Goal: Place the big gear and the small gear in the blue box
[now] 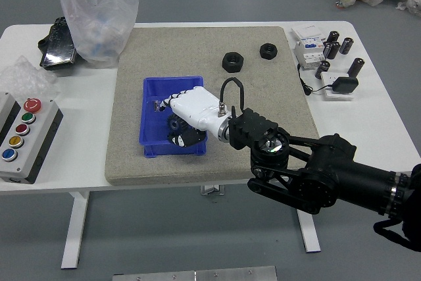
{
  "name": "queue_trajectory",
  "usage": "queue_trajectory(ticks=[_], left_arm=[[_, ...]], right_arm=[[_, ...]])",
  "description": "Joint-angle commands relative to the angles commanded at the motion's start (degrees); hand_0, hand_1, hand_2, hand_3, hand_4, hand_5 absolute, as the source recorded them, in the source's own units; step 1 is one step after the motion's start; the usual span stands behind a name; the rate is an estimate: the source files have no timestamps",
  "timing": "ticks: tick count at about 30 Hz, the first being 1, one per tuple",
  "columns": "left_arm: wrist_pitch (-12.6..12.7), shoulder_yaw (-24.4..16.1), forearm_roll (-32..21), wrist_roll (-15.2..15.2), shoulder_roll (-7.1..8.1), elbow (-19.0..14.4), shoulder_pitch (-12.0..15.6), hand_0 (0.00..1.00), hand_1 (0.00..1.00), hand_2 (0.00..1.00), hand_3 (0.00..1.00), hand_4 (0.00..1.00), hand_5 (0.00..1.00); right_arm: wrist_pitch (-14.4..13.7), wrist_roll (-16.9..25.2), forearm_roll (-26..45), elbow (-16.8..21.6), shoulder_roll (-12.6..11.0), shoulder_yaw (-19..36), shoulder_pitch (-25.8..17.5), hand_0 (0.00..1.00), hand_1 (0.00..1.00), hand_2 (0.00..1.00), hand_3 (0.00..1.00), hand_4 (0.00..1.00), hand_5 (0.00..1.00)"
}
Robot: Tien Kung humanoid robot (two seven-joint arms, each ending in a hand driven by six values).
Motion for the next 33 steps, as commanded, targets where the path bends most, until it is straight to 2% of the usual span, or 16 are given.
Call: queue_trajectory(ticks=[3,4,8,9,10,15,16,21,22,27,28,33], left_arm=[[0.0,-0.2,0.2,0.1,-0.01,0.0,0.1,0.667,0.642,0.625,0.675,0.749,0.409],[0.0,-0.2,0.1,0.1,-0.03,0.0,0.1,0.667,0.642,0.625,0.676,0.75,0.41],[0.0,0.0,-0.1,0.0,-0.14,0.0,0.1,0.667,0.642,0.625,0.676,0.75,0.41],[0.0,0.1,-0.2,0.0,-0.18,0.0,0.1,0.667,0.642,0.625,0.676,0.75,0.41],[0.1,0.1,-0.3,0.0,-0.2,0.0,0.1,0.667,0.642,0.625,0.676,0.75,0.41],[0.2,0.0,-0.4,0.0,-0.3,0.1,0.4,0.667,0.642,0.625,0.676,0.75,0.41],[0.2,0.1,-0.6,0.0,-0.33,0.1,0.5,0.667,0.642,0.624,0.675,0.749,0.41],[0.6,0.7,-1.4,-0.5,-0.41,0.3,0.7,0.667,0.642,0.624,0.675,0.749,0.41],[0.7,0.9,-1.7,-0.6,-0.39,0.3,0.7,0.666,0.642,0.624,0.676,0.749,0.409],[1.0,1.6,-2.6,-1.1,-0.29,0.5,0.7,0.666,0.642,0.624,0.676,0.749,0.409],[1.1,1.6,-2.8,-1.2,-0.26,0.6,0.7,0.667,0.642,0.624,0.676,0.749,0.408],[1.1,1.7,-2.8,-1.3,-0.09,0.7,0.5,0.667,0.642,0.624,0.676,0.749,0.408]], right_arm=[[-0.8,0.4,0.7,0.9,-0.3,1.1,-0.4,0.402,0.741,0.801,0.793,0.863,0.434],[-1.3,0.8,1.6,1.5,-0.6,2.1,-0.7,0.39,0.725,0.782,0.779,0.89,0.468],[-4.0,2.6,5.4,4.7,-2.3,6.9,-2.7,0.39,0.725,0.782,0.779,0.89,0.468],[-5.0,3.1,6.2,5.7,-3.0,8.4,-3.6,0.39,0.725,0.782,0.779,0.89,0.468],[-5.8,3.6,6.9,6.6,-3.7,10.0,-4.4,0.373,0.68,0.739,0.734,0.863,0.459],[-7.9,6.1,10.8,9.9,-7.8,18.0,-9.2,0.373,0.68,0.739,0.734,0.863,0.459],[-8.1,6.8,11.9,10.4,-8.6,19.8,-10.4,0.41,0.683,0.732,0.724,0.838,0.446],[-7.8,11.1,18.2,12.4,-12.2,28.4,-16.2,0.41,0.683,0.732,0.724,0.838,0.446],[-7.5,12.2,19.8,12.8,-12.8,30.1,-17.4,0.505,0.694,0.728,0.715,0.834,0.448],[-5.3,17.5,28.3,13.9,-15.4,38.3,-23.2,0.505,0.694,0.728,0.715,0.834,0.448],[-4.8,18.3,30.2,14.0,-15.8,40.1,-24.4,0.622,0.696,0.724,0.714,0.84,0.494],[-3.1,20.5,38.2,14.6,-17.5,47.8,-30.1,0.622,0.696,0.724,0.714,0.84,0.494]])
